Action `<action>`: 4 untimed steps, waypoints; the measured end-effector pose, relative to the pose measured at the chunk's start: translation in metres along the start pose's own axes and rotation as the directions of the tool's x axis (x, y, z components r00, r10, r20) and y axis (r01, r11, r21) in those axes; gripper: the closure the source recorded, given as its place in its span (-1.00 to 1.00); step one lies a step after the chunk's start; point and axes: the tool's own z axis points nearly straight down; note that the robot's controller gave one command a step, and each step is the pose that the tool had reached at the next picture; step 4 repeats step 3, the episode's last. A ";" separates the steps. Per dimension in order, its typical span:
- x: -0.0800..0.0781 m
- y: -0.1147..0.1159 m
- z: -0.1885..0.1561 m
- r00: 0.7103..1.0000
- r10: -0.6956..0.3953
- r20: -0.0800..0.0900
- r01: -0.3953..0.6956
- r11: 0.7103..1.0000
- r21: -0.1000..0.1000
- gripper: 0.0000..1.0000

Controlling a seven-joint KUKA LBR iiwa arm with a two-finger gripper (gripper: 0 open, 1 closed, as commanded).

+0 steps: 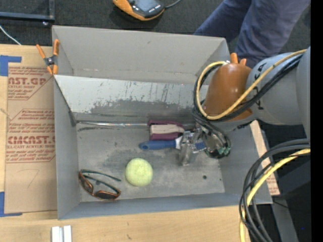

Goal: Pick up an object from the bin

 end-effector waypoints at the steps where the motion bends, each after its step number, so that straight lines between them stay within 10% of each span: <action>1: 0.017 0.002 -0.087 0.999 0.044 0.005 -0.044 0.999 0.000 1.00; 2: 0.032 -0.069 -0.134 0.999 0.035 0.006 -0.035 0.999 0.003 1.00; 3: 0.018 -0.027 -0.208 1.000 0.010 0.003 -0.010 1.000 0.000 1.00; 4: 0.018 -0.027 -0.208 1.000 0.010 0.003 -0.010 1.000 0.000 1.00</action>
Offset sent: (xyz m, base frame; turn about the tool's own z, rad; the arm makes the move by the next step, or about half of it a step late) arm -0.0175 -0.0710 0.1318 0.0288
